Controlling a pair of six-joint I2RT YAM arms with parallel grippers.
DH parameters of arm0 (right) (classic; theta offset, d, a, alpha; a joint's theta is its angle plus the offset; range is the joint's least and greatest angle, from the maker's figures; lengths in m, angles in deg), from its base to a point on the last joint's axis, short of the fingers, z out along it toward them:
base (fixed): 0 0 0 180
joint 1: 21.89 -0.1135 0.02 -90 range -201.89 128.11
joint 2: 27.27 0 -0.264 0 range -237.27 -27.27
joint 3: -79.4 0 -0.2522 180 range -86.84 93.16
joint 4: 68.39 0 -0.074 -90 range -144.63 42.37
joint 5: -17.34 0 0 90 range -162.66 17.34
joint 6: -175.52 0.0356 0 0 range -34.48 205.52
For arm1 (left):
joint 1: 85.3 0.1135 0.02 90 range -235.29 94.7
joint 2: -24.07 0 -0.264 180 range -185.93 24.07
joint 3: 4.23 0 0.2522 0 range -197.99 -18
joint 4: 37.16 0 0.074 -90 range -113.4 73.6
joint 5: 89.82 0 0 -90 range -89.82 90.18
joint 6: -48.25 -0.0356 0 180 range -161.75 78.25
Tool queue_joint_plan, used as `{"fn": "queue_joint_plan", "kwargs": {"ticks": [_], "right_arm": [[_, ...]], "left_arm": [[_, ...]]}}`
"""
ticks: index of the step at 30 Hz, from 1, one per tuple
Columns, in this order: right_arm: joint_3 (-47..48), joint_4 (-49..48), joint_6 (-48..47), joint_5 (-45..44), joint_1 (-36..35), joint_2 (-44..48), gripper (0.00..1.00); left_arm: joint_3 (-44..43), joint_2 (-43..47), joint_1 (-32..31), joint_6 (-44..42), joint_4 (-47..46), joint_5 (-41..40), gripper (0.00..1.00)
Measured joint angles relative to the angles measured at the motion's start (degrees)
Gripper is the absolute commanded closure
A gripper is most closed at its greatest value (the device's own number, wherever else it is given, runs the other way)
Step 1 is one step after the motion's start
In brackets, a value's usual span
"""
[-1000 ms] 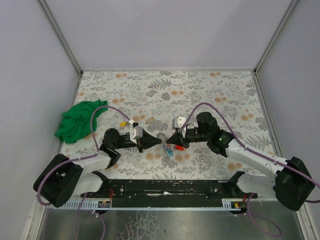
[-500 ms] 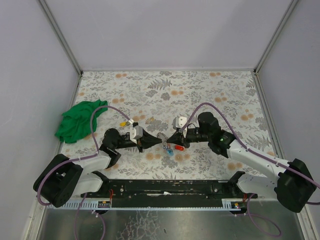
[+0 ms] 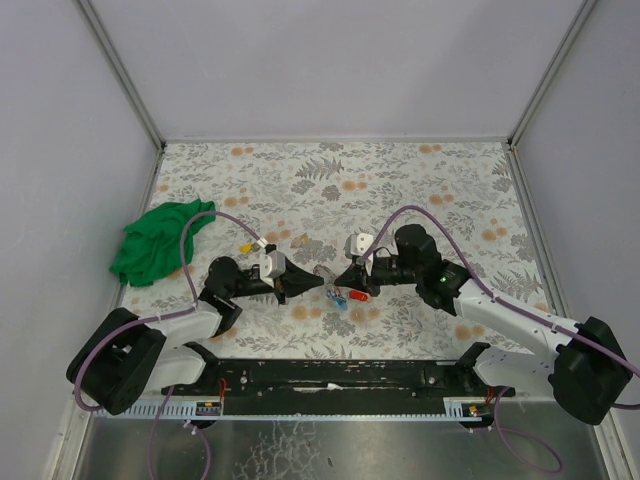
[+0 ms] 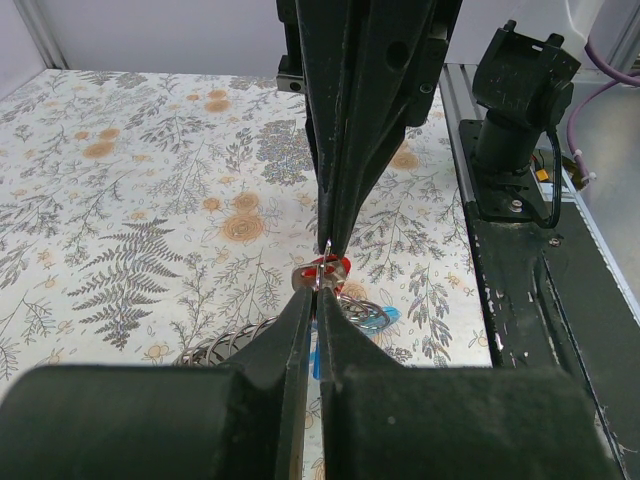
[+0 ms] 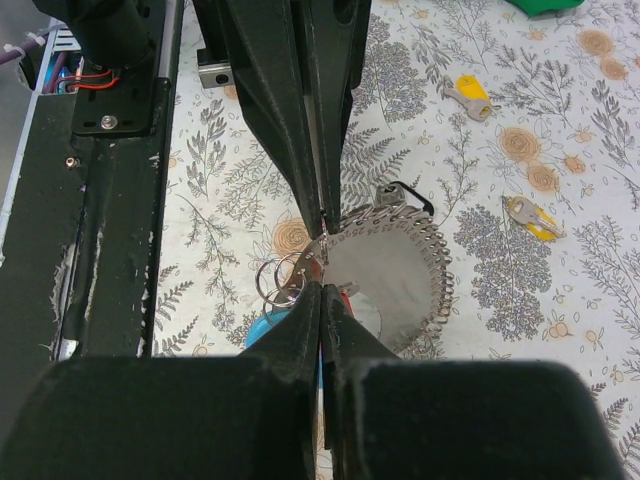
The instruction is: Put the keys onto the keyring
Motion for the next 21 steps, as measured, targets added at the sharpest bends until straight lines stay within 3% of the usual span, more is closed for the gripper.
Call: {"fn": "queue_joint_plan", "kwargs": {"ticks": [21], "right_arm": [[-0.02, 0.02, 0.02, 0.61, 0.00, -0.37, 1.00]], "left_arm": [[-0.02, -0.50, 0.00, 0.85, -0.50, 1.27, 1.00]]}}
